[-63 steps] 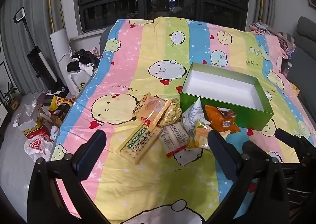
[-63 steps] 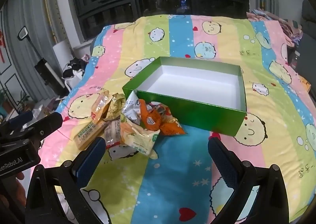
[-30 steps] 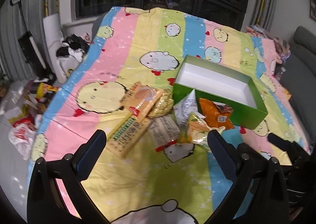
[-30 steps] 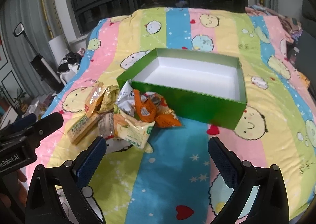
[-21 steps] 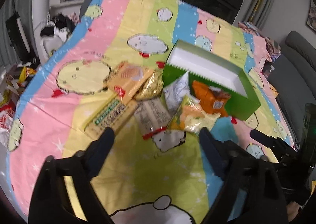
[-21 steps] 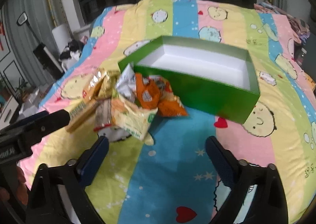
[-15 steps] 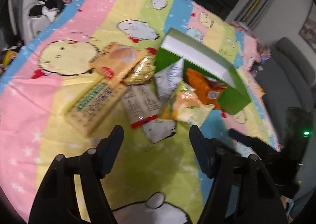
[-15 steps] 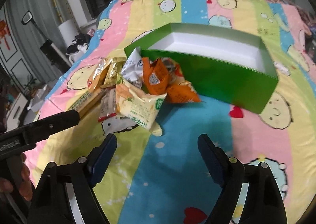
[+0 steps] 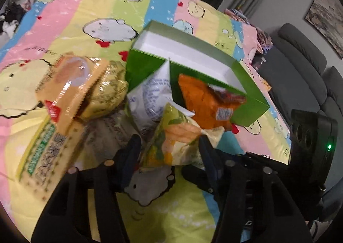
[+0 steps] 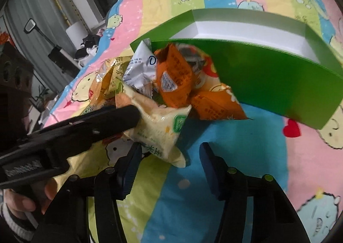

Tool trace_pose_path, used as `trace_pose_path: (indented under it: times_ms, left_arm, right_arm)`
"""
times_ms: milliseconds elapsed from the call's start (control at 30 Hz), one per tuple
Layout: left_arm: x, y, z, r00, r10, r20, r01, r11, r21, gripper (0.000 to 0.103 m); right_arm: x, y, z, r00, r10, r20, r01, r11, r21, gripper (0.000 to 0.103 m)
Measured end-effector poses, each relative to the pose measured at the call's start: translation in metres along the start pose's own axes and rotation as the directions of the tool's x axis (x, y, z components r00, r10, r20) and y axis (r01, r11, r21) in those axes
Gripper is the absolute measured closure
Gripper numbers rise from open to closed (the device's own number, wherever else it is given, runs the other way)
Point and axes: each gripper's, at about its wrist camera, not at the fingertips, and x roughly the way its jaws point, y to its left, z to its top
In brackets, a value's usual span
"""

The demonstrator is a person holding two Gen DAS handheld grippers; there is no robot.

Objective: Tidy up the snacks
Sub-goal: 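Grasp the yellow-green bread bag with the right gripper and lift it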

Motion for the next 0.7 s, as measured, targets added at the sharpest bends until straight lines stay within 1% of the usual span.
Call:
trace_pose_path:
  times_ms: [33,67,100,133,167,200,233,300,367,467,633,700]
  left_arm:
    - [0.003,0.001,0.002,1.0,-0.01,-0.005,0.01,1.0,-0.002,0.051]
    - [0.004,0.001,0.003,1.0,-0.018,-0.008,0.018,1.0,-0.002,0.053]
    - [0.006,0.002,0.003,0.999,-0.03,-0.012,0.03,1.0,-0.005,0.057]
    - [0.007,0.003,0.004,0.999,-0.035,-0.017,0.035,0.999,-0.011,0.061]
    - [0.008,0.004,0.004,0.999,-0.044,-0.019,0.044,0.999,-0.021,0.062]
    - [0.007,0.004,0.004,0.999,-0.05,-0.016,0.049,0.998,-0.027,0.065]
    - [0.007,0.004,0.003,0.999,-0.05,-0.013,0.05,0.998,-0.023,0.069]
    - [0.006,0.0,0.002,0.999,-0.035,-0.011,0.035,0.999,0.0,0.07]
    - [0.005,-0.004,0.0,1.0,-0.027,-0.008,0.027,1.0,0.015,0.071]
    - [0.001,-0.006,-0.003,1.0,-0.031,-0.004,0.031,0.999,0.012,0.072]
    - [-0.017,-0.022,-0.007,1.0,-0.007,0.016,0.006,0.999,0.047,0.072]
    - [-0.025,-0.03,-0.007,1.0,-0.008,0.029,0.006,0.998,0.058,0.072]
  right_arm:
    - [0.002,0.001,0.0,1.0,0.005,0.0,-0.005,1.0,-0.005,0.051]
    - [0.003,0.002,0.0,1.0,0.009,-0.001,-0.009,1.0,-0.011,0.055]
    - [0.004,0.003,0.001,1.0,0.014,-0.004,-0.014,1.0,-0.018,0.06]
    - [0.005,0.003,0.002,1.0,0.016,-0.012,-0.016,1.0,-0.026,0.061]
    - [0.007,0.004,0.003,1.0,0.012,-0.015,-0.013,0.999,-0.032,0.064]
    - [0.007,0.004,0.003,1.0,0.018,-0.013,-0.018,0.999,-0.036,0.07]
    - [0.007,0.004,0.003,1.0,0.028,-0.013,-0.029,0.999,-0.037,0.074]
    - [0.006,0.005,0.003,0.999,0.034,-0.012,-0.034,0.998,-0.046,0.079]
    - [0.005,0.007,0.001,1.0,0.028,-0.011,-0.029,0.998,-0.061,0.082]
    - [0.0,0.009,-0.001,0.999,0.034,-0.003,-0.034,0.998,-0.055,0.083]
    - [-0.018,0.014,-0.006,0.999,0.051,0.014,-0.05,0.997,-0.054,0.083]
    - [-0.029,0.018,-0.006,0.998,0.052,0.035,-0.049,0.997,-0.064,0.083]
